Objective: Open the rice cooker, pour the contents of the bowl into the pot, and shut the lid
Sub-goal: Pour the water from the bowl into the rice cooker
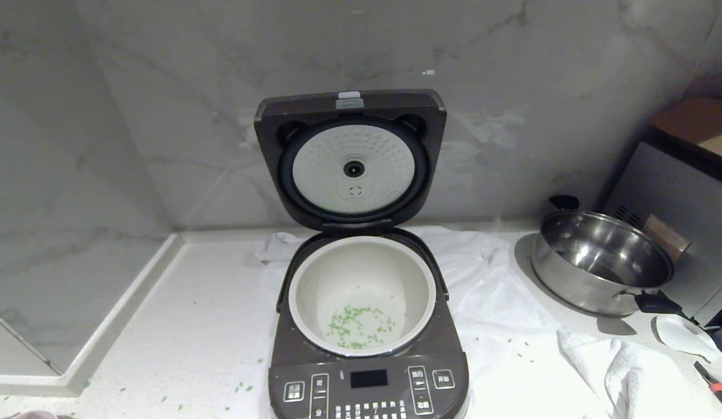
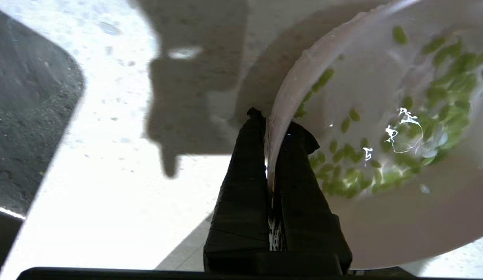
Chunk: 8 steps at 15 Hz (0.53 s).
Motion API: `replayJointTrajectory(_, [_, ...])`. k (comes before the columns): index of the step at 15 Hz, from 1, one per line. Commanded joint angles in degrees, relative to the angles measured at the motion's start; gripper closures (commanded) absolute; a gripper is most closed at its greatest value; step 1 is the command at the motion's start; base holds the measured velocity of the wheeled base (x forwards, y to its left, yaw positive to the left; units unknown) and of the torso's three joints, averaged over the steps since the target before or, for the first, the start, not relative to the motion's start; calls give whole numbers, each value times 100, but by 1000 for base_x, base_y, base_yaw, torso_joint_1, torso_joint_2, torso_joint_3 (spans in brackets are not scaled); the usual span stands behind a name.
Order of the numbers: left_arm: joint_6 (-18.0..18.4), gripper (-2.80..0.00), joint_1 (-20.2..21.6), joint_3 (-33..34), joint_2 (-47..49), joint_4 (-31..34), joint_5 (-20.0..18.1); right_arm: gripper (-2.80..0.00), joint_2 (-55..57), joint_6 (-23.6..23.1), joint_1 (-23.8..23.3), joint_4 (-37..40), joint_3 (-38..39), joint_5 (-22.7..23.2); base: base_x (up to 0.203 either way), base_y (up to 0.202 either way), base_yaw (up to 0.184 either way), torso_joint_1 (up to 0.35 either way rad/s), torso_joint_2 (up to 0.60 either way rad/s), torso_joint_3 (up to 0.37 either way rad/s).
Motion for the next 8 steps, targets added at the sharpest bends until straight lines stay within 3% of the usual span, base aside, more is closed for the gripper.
replayJointTrajectory(1, [-44, 0, -171, 0, -229, 99, -157, 0, 7, -4, 0, -1, 1, 4, 0, 0, 0, 0, 0, 0])
replayJointTrajectory(8, [-267, 0, -802, -54, -648, 806, -384, 0, -1, -4, 0, -1, 1, 4, 0, 0, 0, 0, 0, 0])
